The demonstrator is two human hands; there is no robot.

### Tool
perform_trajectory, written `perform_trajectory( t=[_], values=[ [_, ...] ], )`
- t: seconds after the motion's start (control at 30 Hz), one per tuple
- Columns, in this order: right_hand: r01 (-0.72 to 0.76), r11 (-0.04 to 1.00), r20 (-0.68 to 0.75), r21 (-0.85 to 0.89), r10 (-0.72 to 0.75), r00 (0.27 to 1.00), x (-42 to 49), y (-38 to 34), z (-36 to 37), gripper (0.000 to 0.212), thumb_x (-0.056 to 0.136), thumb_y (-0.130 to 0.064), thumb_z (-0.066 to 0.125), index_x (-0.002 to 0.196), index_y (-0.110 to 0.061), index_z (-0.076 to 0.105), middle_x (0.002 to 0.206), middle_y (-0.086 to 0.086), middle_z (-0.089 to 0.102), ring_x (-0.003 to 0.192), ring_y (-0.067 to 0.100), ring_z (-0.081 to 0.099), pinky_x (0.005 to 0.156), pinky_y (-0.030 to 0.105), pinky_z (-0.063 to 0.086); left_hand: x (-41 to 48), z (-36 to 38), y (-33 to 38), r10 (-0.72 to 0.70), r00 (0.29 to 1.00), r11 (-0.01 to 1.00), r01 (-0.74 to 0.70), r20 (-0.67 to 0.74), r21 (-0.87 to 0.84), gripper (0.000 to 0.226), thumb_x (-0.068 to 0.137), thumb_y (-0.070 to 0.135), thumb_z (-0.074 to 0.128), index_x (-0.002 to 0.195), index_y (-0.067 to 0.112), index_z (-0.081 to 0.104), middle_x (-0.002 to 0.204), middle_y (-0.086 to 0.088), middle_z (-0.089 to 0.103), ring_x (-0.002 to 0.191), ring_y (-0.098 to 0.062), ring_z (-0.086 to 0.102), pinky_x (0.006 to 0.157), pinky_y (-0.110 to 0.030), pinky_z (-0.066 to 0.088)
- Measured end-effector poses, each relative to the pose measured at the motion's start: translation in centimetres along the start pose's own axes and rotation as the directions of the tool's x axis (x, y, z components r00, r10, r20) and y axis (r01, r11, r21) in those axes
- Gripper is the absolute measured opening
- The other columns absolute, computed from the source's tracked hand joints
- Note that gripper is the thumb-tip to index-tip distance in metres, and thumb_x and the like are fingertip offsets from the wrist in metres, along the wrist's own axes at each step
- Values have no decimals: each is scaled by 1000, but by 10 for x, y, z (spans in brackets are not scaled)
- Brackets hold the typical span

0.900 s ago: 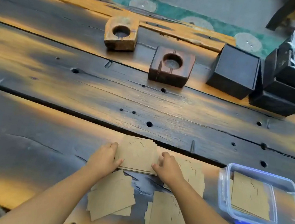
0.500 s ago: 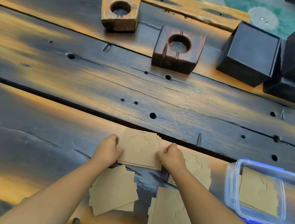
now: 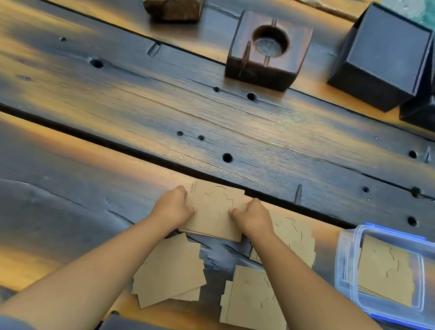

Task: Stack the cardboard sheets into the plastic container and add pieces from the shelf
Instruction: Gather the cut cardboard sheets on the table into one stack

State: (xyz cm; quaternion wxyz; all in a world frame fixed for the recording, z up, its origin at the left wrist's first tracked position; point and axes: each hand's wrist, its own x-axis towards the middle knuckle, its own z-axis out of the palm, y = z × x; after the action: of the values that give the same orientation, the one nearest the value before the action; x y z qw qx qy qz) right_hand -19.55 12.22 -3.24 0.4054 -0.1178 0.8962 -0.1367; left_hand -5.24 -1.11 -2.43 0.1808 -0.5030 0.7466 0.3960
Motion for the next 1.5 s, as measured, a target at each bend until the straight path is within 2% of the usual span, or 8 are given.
perform_trajectory(
  t=[0.2,0.33,0.43,0.67,0.93,1.03,1.33,1.5],
  values=[
    [67,998,-11,9,-67,998,-5,6,-5,40,84,-36,67,107,-8,49,107,11,64,101,32,60,72,33,41,-1,0,-1,-57,998,980,56,1,-193,22,87,17,66,96,17,46,105,-10,64,97,-30,61,87,-50,57],
    [130,991,-59,10,-129,990,-14,4,-7,37,84,-34,66,105,-9,49,104,10,64,97,32,61,70,32,40,-8,-4,-3,-34,998,960,18,-53,-279,25,86,17,67,89,22,43,99,-6,66,94,-28,63,84,-44,55],
    [200,979,-111,35,-196,974,-25,0,-8,33,83,-34,67,100,-12,48,101,8,62,95,30,60,70,35,43,-18,-11,-8,-18,993,943,-22,-115,-332,25,86,19,68,99,20,47,85,-1,60,85,-24,60,73,-36,48],
    [305,952,-86,29,-302,950,-54,-5,8,31,82,-34,68,97,-16,48,90,-1,56,85,21,55,66,32,40,-54,-16,-45,-60,986,926,-2,-152,-377,29,86,22,69,107,19,50,83,-3,58,77,-19,58,64,-33,47],
    [322,945,63,-54,-319,946,-86,2,49,29,84,-33,65,96,-14,47,97,5,57,86,23,55,66,32,39,-99,3,-101,-152,983,879,89,-99,-469,28,85,12,70,102,8,48,85,-12,56,81,-26,57,70,-35,43],
    [339,936,76,-90,-333,940,-93,5,59,28,83,-31,66,95,-14,47,96,6,58,83,22,53,63,32,37,-110,8,-119,-165,984,868,115,-61,-483,29,85,11,71,104,4,49,87,-15,56,84,-28,58,79,-43,49],
    [298,934,126,-199,-277,953,-101,13,81,28,85,-30,63,101,-11,49,109,13,58,99,30,56,70,33,39,-128,33,-143,-211,977,844,188,11,-503,32,81,13,72,100,10,47,81,-9,54,80,-24,56,86,-53,51],
    [314,923,120,-222,-294,948,-103,15,85,33,85,-29,63,108,-9,49,114,14,53,102,31,54,77,38,43,-132,46,-146,-225,974,847,180,-30,-501,34,80,11,72,90,19,40,79,-2,48,77,-23,52,79,-51,52]
  ],
)
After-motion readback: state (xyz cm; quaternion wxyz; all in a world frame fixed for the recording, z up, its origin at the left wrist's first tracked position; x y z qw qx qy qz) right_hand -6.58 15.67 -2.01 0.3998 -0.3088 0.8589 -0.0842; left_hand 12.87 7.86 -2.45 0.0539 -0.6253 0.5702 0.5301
